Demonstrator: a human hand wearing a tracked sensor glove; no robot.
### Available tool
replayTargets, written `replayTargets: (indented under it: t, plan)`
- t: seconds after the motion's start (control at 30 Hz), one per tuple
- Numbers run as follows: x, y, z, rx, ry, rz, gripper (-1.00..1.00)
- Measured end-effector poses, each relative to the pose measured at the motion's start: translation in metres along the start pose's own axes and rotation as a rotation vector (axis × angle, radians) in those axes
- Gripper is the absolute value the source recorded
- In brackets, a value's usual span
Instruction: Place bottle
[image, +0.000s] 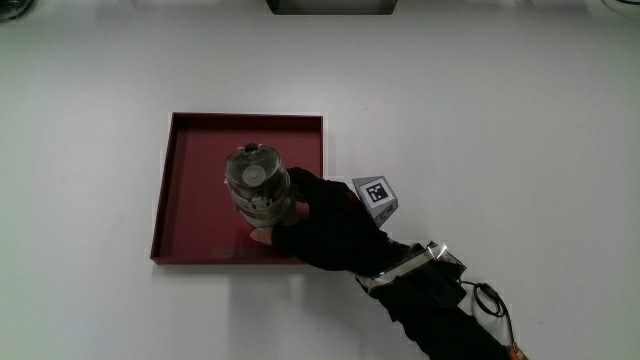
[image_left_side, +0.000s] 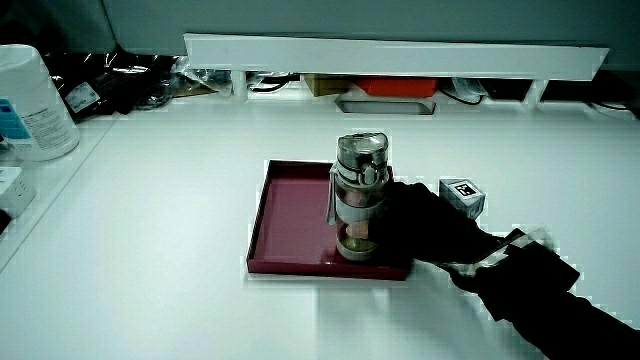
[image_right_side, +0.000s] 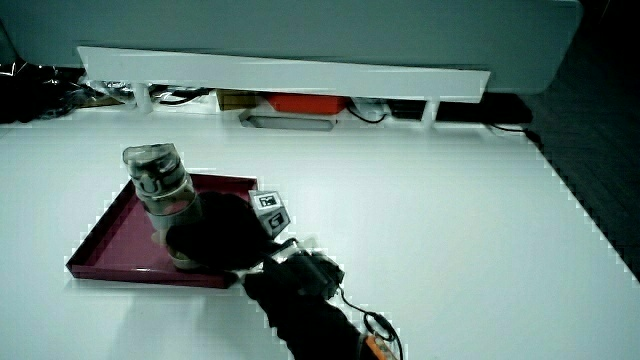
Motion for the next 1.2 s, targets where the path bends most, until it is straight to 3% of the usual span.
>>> replayTargets:
  t: [0.1, 0.33, 0.4, 0.47, 0.67, 0.83, 0.9, 1.0, 1.07, 1.2]
  plan:
    - [0.002, 0.0, 0.0, -0.002, -0.008, 0.017, 0.0]
    - [0.005, -0.001, -0.001, -0.014, 0.002, -0.006, 0.0]
    - [0.006, 0.0, -0.001, -0.016, 0.002, 0.016, -0.09]
    - [0.006, -0.001, -0.002, -0.021, -0.012, 0.0, -0.18]
    - [0.002, -0.003, 0.002, -0.063, 0.027, 0.003, -0.45]
    - [-0.011, -0.008, 0.011, -0.125, 0.01, 0.017, -0.68]
    - [-0.016, -0.011, 0.015, -0.128, -0.009, 0.028, -0.77]
    - [-0.026, -0.017, 0.021, -0.14, 0.022, 0.045, -0.91]
    - [-0.036, -0.024, 0.028, -0.15, -0.002, 0.033, -1.0]
    - [-0.059, -0.04, 0.044, -0.161, -0.017, 0.059, -1.0]
